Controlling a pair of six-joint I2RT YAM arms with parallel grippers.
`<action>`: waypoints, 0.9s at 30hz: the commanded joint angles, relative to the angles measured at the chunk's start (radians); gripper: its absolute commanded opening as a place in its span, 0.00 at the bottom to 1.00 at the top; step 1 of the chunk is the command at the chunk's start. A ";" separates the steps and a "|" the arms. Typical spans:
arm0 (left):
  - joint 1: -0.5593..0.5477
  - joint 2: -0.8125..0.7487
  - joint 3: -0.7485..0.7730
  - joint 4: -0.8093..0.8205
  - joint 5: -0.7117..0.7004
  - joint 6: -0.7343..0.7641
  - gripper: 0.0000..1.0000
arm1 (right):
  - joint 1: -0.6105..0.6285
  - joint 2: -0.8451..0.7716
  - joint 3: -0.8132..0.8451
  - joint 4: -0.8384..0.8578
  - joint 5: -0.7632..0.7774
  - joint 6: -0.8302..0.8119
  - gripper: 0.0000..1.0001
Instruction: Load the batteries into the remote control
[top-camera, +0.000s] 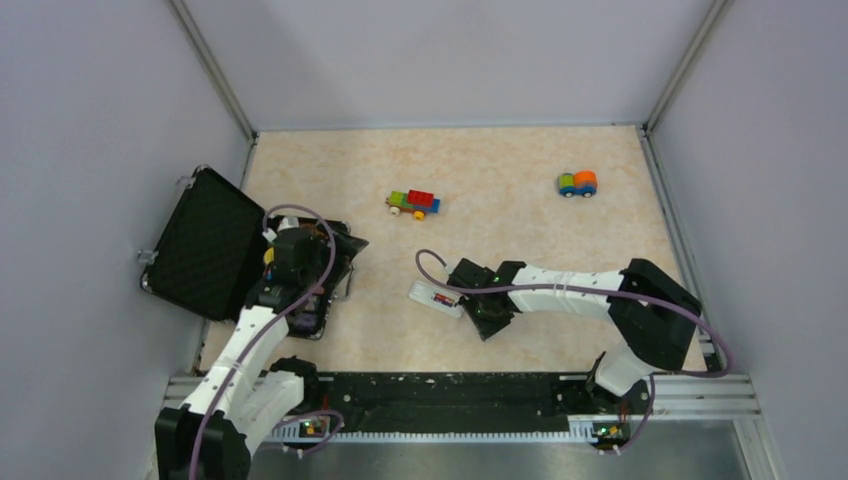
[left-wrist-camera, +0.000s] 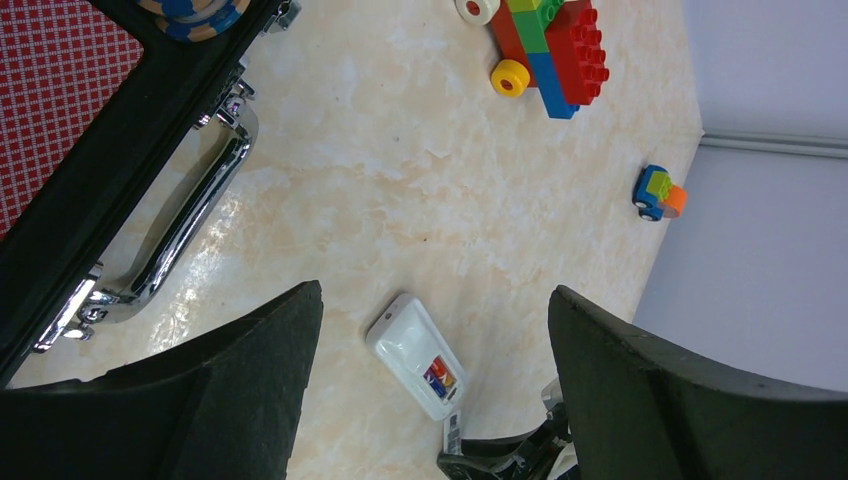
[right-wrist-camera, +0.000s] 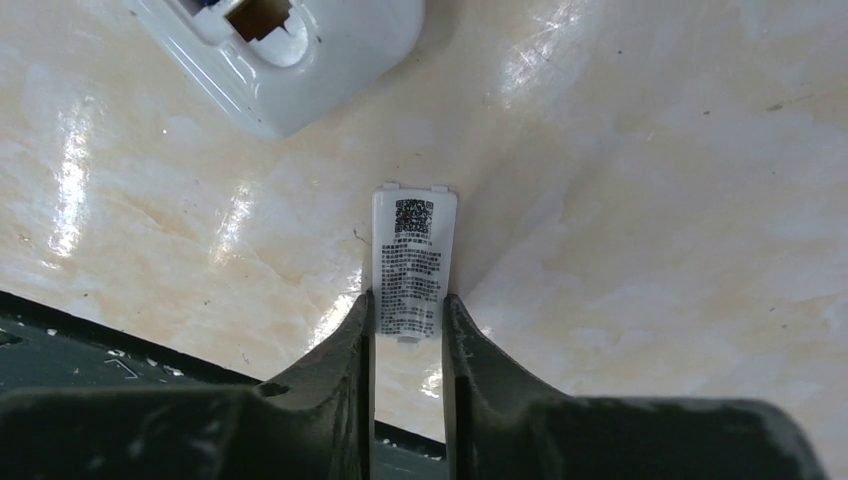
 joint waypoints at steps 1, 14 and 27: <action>0.024 0.011 0.006 0.059 0.040 0.023 0.87 | 0.013 0.018 0.046 -0.011 0.021 0.009 0.15; 0.045 0.135 -0.013 0.154 0.220 0.048 0.82 | 0.013 -0.077 0.159 0.015 -0.063 -0.315 0.08; 0.050 0.503 0.102 0.180 0.515 0.126 0.43 | 0.013 0.110 0.384 -0.092 -0.031 -0.520 0.09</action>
